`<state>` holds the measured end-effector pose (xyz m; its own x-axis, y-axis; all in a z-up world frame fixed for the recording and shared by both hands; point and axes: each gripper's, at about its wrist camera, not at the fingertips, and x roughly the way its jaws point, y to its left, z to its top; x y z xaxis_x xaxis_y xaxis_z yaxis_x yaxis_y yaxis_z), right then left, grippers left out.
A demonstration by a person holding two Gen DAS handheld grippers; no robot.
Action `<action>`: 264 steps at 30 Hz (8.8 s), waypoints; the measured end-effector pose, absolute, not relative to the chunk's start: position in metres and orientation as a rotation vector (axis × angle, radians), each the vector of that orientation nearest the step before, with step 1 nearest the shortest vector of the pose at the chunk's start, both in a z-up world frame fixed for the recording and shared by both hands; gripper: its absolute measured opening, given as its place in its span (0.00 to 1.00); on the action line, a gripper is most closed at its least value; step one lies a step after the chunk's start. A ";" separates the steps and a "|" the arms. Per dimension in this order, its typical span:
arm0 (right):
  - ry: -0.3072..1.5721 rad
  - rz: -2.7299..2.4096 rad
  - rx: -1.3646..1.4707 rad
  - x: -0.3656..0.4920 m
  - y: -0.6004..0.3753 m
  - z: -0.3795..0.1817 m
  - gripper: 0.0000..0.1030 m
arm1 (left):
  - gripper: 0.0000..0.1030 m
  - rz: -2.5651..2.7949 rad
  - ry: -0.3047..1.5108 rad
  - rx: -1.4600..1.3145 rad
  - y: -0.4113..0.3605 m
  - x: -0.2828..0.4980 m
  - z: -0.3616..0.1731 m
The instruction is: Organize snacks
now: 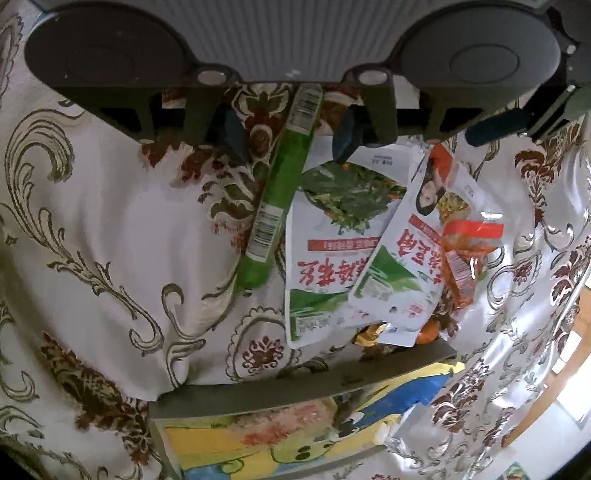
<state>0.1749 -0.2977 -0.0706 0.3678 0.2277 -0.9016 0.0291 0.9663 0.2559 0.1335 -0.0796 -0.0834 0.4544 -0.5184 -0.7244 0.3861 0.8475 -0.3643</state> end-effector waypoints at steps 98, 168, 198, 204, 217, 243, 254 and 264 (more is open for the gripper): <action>0.995 0.045 0.163 0.195 -0.306 -0.064 0.19 | 0.00 -0.469 0.746 -0.405 -0.112 0.196 -0.085; 0.653 -0.039 0.407 0.338 -0.365 -0.045 0.21 | 0.05 -0.349 0.690 -0.523 -0.118 0.368 -0.067; 0.523 -0.054 0.340 0.286 -0.363 0.010 1.00 | 0.99 -0.146 0.579 -0.405 -0.093 0.318 -0.003; 0.478 -0.060 0.266 0.259 -0.354 0.028 1.00 | 0.99 -0.116 0.530 -0.334 -0.089 0.289 0.016; 0.392 -0.049 0.174 0.199 -0.334 0.045 1.00 | 0.99 -0.076 0.478 -0.228 -0.073 0.228 0.037; 0.419 -0.027 0.068 0.085 -0.284 0.028 1.00 | 0.99 -0.088 0.557 -0.059 -0.016 0.121 0.016; 0.612 0.032 0.050 0.074 -0.251 0.004 1.00 | 0.99 -0.142 0.667 0.127 -0.014 0.111 0.004; 0.731 0.024 0.010 0.083 -0.243 -0.012 1.00 | 0.99 -0.161 0.788 0.132 -0.011 0.123 -0.019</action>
<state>0.0829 -0.2429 -0.0121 0.7441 0.0257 -0.6676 -0.0186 0.9997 0.0177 0.1233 -0.0114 -0.0192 0.6943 -0.0948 -0.7134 0.1935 0.9794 0.0581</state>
